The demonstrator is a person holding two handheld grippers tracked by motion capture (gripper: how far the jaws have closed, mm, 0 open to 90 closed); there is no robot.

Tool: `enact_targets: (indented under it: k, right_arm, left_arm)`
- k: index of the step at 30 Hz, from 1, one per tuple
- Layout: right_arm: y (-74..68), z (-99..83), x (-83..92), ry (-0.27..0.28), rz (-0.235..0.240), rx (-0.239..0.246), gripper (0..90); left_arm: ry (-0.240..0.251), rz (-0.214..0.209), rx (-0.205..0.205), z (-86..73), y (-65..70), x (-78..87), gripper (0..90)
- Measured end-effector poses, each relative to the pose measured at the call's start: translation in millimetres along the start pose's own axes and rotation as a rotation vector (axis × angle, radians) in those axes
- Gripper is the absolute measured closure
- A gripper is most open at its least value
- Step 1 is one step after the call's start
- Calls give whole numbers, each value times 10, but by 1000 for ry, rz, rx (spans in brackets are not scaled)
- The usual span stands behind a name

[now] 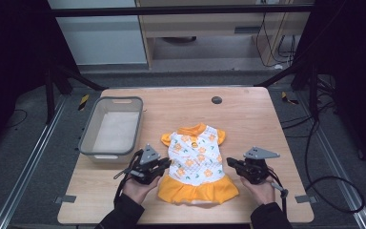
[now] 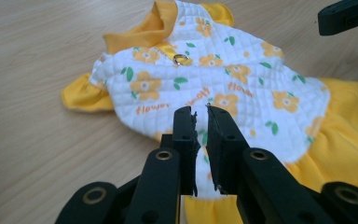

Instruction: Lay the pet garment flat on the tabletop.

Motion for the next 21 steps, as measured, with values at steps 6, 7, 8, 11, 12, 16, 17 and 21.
enact_targets:
  k: [6, 7, 8, 11, 12, 16, 17, 21]
  right_arm:
    - [-56, 19, -430, -45, 45, 12, 899]
    - [-56, 19, -430, -45, 45, 12, 899]
    - [-98, -17, -526, -79, 44, 31, 899]
    - [-108, -58, -593, -108, 32, 48, 898]
    - [-105, -68, -606, -115, 27, 53, 898]
    - [-125, -119, -661, -153, 29, 56, 898]
    - [-139, -134, -675, -163, 30, 57, 897]
    - [-163, -150, -700, -169, 24, 65, 897]
  left_arm:
    - [-80, 4, 3, -45, 36, -499, 799]
    - [-80, 4, 3, -45, 36, -499, 799]
    - [-113, 8, 9, -117, 14, -583, 797]
    - [-144, 11, 8, -201, -26, -619, 798]
    - [-150, 16, 4, -223, -41, -620, 798]
    - [-164, 36, -21, -263, -77, -617, 797]
    - [-168, 37, -28, -272, -81, -621, 798]
    - [-168, 30, -13, -288, -114, -623, 798]
Point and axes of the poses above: each handheld gripper's, and its own axes: x roughly backward along the jaws, z roughly out of its top, y roughly to its right, the point moved 1 cm from there along -x, roughly forward along the jaws, and after that the axes turned 8 degrees about y, right-handed, at the moved point
